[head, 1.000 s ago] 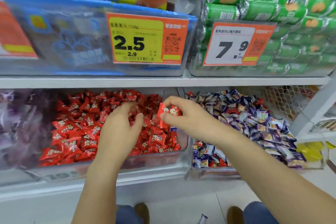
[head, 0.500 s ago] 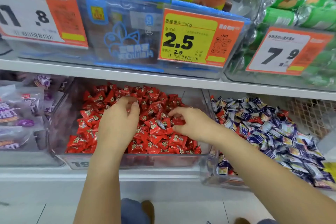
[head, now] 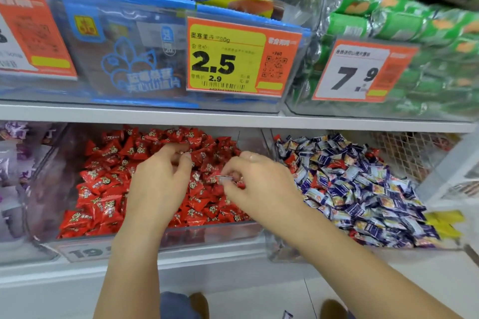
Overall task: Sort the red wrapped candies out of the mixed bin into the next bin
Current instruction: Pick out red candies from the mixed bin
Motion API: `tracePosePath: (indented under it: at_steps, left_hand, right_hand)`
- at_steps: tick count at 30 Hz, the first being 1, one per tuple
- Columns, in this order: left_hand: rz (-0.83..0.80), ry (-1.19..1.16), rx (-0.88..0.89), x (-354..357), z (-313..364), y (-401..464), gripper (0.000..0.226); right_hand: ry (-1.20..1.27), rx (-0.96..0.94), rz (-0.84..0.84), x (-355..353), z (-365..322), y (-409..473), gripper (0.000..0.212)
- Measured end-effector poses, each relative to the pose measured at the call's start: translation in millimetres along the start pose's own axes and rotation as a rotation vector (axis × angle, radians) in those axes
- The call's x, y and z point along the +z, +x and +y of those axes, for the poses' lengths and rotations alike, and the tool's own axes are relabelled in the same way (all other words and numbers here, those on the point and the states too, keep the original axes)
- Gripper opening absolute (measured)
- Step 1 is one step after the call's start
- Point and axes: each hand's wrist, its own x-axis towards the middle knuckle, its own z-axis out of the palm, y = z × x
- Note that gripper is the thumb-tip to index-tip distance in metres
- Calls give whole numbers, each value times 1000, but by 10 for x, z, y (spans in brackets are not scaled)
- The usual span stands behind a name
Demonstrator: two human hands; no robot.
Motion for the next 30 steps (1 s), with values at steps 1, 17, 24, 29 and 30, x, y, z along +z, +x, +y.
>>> tracePosePath:
  at_steps: [1, 17, 24, 29, 30]
  left_hand:
    - [-15, 0, 10, 36, 45, -13, 25]
    - [-316, -82, 520, 1208, 1303, -634, 24]
    - [-628, 131, 624, 2095, 2033, -578, 40]
    - [-696, 352, 558, 3025, 2506, -86, 54]
    - [-707, 392, 547, 3169, 2574, 9, 53]
  right_hand:
    - [50, 20, 63, -113, 86, -169, 23]
    - [-27, 689, 399, -912, 1938, -1349, 9]
    - [60, 951, 592, -993, 2555, -1780, 18]
    - [134, 957, 309, -921, 2759, -1822, 17]
    - [137, 942, 266, -940, 2805, -1827, 16]
